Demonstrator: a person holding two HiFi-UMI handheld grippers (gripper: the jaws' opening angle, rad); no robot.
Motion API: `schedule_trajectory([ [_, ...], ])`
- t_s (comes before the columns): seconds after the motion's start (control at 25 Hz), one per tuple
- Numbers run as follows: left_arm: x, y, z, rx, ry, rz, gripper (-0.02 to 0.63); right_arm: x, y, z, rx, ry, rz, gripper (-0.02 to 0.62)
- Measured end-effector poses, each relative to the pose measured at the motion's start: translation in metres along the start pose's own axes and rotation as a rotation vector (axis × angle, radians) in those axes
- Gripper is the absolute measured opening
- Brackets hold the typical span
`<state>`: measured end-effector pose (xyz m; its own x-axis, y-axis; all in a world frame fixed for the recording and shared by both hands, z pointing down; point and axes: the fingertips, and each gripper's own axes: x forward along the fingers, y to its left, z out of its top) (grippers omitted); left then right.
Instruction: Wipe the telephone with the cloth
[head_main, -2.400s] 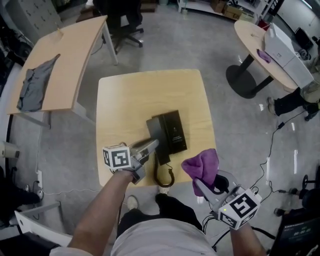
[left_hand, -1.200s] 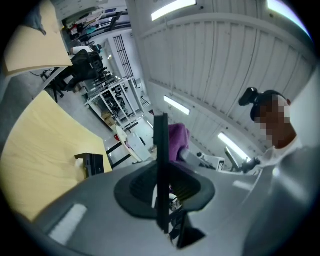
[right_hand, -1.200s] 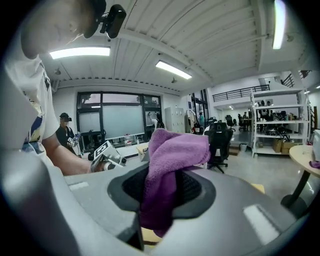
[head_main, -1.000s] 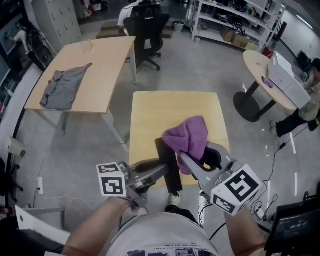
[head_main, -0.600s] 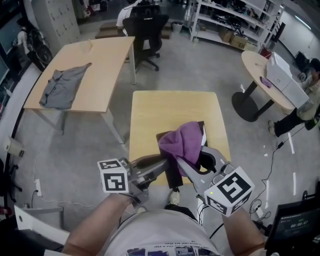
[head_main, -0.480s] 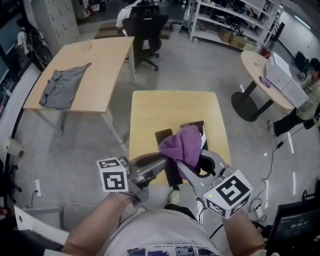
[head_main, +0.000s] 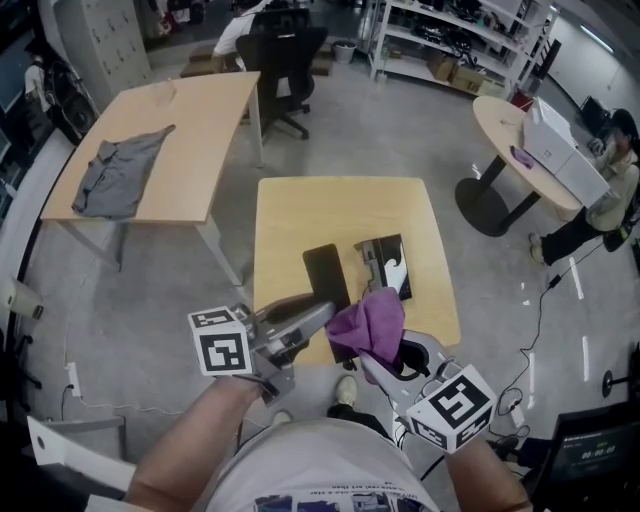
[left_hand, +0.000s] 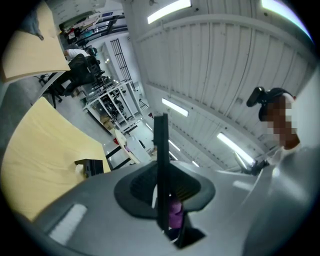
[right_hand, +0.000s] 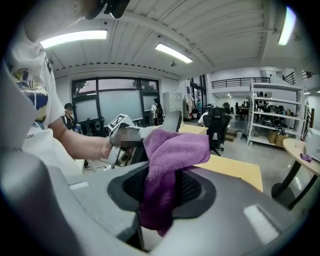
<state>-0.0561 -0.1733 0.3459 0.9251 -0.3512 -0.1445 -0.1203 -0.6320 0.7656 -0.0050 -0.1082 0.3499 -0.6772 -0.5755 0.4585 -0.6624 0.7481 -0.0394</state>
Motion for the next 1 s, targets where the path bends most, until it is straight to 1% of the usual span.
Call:
schedule_trajectory([
  [0.08,0.001,0.000,-0.001,0.001,0.001,-0.005,0.083,-0.005,0.001,-0.003,-0.002,0.006,-0.010,0.117],
  [0.16,0.002,-0.001,-0.002,0.004,0.008,-0.008,0.083,-0.011,0.000,0.001,-0.011,-0.004,-0.024,0.117],
  [0.4,0.013,-0.001,-0.016,0.009,0.035,-0.006,0.083,-0.021,-0.021,0.045,-0.080,-0.076,-0.085,0.117],
  [0.64,0.012,-0.005,-0.030,0.017,0.061,-0.003,0.083,-0.008,-0.023,0.079,-0.153,-0.092,-0.107,0.117],
  [0.8,0.012,-0.006,-0.035,0.021,0.062,-0.003,0.083,0.002,-0.024,0.082,-0.165,-0.067,-0.103,0.117],
  [1.0,0.008,-0.006,-0.037,0.036,0.059,0.017,0.083,0.007,-0.013,0.071,-0.156,-0.022,-0.079,0.117],
])
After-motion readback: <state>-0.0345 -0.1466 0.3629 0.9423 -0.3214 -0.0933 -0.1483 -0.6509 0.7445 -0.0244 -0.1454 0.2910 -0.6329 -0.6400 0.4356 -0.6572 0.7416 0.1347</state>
